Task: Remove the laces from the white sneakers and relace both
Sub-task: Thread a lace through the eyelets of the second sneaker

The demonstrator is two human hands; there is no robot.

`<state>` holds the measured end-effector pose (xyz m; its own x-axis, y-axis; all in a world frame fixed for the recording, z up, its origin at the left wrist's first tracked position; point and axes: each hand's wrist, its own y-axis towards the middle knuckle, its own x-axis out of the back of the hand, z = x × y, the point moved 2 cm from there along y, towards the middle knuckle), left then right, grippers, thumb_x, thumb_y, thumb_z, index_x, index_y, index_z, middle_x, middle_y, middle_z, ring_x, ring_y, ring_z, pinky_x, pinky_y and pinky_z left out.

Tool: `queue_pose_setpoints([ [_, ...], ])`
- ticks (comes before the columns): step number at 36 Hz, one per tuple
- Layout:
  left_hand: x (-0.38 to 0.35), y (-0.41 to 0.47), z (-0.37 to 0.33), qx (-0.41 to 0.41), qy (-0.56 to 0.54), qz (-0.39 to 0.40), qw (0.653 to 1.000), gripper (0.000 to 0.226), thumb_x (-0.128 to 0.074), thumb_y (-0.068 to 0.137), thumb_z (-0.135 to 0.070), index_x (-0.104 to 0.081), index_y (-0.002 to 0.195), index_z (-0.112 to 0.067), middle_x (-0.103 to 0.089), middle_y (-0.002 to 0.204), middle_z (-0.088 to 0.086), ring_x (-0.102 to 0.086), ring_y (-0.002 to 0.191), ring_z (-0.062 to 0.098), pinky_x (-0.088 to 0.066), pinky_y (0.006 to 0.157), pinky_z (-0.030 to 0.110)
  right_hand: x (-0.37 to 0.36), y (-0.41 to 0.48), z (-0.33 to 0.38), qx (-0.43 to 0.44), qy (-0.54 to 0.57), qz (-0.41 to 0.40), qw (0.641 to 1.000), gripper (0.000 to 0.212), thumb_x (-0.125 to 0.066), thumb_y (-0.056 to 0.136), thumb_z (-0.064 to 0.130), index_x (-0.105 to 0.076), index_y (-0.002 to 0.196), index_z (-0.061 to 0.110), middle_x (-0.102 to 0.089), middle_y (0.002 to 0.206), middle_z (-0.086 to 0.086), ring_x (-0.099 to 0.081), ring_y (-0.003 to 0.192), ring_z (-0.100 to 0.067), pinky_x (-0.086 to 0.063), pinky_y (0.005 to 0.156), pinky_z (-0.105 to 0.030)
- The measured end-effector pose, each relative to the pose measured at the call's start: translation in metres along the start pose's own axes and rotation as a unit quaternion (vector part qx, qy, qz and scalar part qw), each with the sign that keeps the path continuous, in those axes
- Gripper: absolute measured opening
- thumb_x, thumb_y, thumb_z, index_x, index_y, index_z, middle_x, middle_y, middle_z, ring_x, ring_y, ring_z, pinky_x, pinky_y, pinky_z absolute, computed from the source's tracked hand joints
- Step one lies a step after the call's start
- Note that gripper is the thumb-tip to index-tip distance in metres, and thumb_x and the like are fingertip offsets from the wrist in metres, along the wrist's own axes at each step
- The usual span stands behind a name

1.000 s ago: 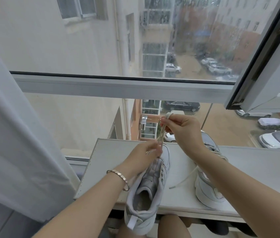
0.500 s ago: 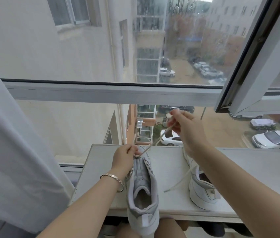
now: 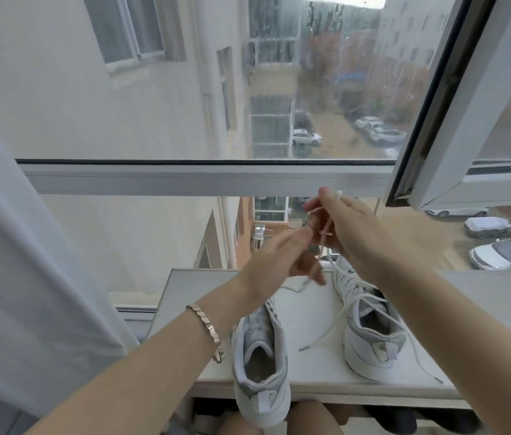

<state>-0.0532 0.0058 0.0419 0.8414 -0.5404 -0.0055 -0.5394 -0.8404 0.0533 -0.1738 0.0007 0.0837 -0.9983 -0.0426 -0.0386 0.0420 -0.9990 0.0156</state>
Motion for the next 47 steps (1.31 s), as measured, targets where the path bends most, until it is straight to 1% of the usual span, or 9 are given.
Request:
queue_pose_setpoints([
  [5,0.035,-0.003,0.001,-0.035,0.179,-0.179,0.967,0.024,-0.051,0.095,-0.027,-0.065,0.075,-0.023,-0.035,0.038,-0.014,-0.027,0.038,0.003,-0.030,0.043,0.013,0.018,0.011,-0.004,-0.055,0.045,-0.068,0.995,0.033,-0.041,0.099,0.026,-0.052,0.071,0.012,-0.043,0.056,0.003,-0.041,0.054,-0.010,-0.038,0.056,-0.021],
  [10,0.104,-0.010,0.026,0.059,0.276,-0.370,0.885,0.030,-0.051,0.093,-0.019,-0.065,0.067,-0.016,-0.045,0.052,-0.003,-0.034,0.046,0.014,-0.029,0.041,0.016,0.037,0.011,-0.010,-0.110,0.208,-0.011,0.972,0.036,-0.037,0.100,0.027,-0.041,0.065,0.017,-0.023,0.041,0.009,-0.020,0.037,-0.006,-0.016,0.036,-0.016],
  [18,0.148,-0.020,0.066,0.196,0.278,-0.461,0.820,0.028,-0.046,0.095,-0.019,-0.062,0.073,-0.012,-0.052,0.062,-0.001,-0.047,0.064,0.022,-0.029,0.050,0.024,0.050,0.009,-0.017,-0.088,0.138,0.039,0.986,0.030,-0.039,0.099,0.020,-0.055,0.077,0.010,-0.041,0.049,0.006,-0.034,0.041,-0.005,-0.028,0.035,-0.013],
  [25,0.133,0.010,0.037,0.150,0.354,-0.450,0.806,0.025,-0.050,0.092,-0.033,-0.068,0.081,-0.019,-0.058,0.095,0.008,-0.051,0.093,0.030,-0.042,0.079,0.033,0.052,0.003,-0.026,-0.123,-0.007,0.152,0.981,0.020,-0.052,0.087,0.004,-0.069,0.098,0.007,-0.072,0.084,-0.009,-0.058,0.057,-0.007,-0.049,0.050,-0.014],
  [31,0.083,0.047,-0.010,-0.028,0.199,-0.307,0.930,0.015,-0.057,0.092,-0.027,-0.069,0.098,-0.019,-0.060,0.060,-0.013,-0.056,0.059,0.005,-0.047,0.058,0.019,0.057,0.003,-0.041,-0.122,0.070,0.015,0.990,0.012,-0.056,0.087,-0.001,-0.056,0.094,0.009,-0.073,0.079,-0.009,-0.065,0.057,-0.010,-0.051,0.050,-0.018],
  [34,0.062,0.046,-0.008,-0.042,0.189,-0.188,0.963,0.033,-0.052,0.095,-0.023,-0.052,0.128,-0.025,-0.065,0.097,-0.009,-0.061,0.092,0.006,-0.050,0.078,0.017,0.056,-0.001,-0.054,-0.155,0.094,-0.004,0.983,0.015,-0.054,0.090,0.004,-0.052,0.104,0.006,-0.074,0.084,-0.010,-0.069,0.061,-0.013,-0.054,0.051,-0.020],
  [40,0.046,0.007,0.049,0.169,0.389,-0.135,0.895,0.022,-0.051,0.093,-0.034,-0.058,0.106,-0.018,-0.053,0.095,-0.004,-0.047,0.066,0.006,-0.037,0.056,0.014,0.049,-0.015,-0.083,-0.236,0.125,0.003,0.964,0.015,-0.051,0.092,0.004,-0.061,0.100,-0.003,-0.073,0.092,-0.011,-0.070,0.066,-0.014,-0.055,0.052,-0.019],
  [44,0.027,-0.013,0.080,0.250,0.495,-0.115,0.824,0.041,-0.057,0.078,-0.057,-0.054,0.096,-0.021,-0.060,0.091,-0.006,-0.054,0.085,0.015,-0.039,0.077,0.031,0.038,-0.020,-0.099,-0.254,0.106,-0.009,0.961,0.008,-0.058,0.087,0.004,-0.066,0.089,0.004,-0.071,0.085,-0.009,-0.065,0.070,-0.014,-0.055,0.062,-0.022],
  [47,0.021,-0.015,0.082,0.273,0.479,-0.127,0.824,0.030,-0.060,0.077,-0.037,-0.047,0.100,-0.022,-0.061,0.100,-0.002,-0.055,0.098,0.020,-0.037,0.088,0.035,0.028,-0.023,-0.108,-0.241,0.058,-0.022,0.969,0.008,-0.065,0.083,0.004,-0.071,0.088,0.006,-0.066,0.075,-0.001,-0.056,0.069,-0.010,-0.050,0.068,-0.020],
])
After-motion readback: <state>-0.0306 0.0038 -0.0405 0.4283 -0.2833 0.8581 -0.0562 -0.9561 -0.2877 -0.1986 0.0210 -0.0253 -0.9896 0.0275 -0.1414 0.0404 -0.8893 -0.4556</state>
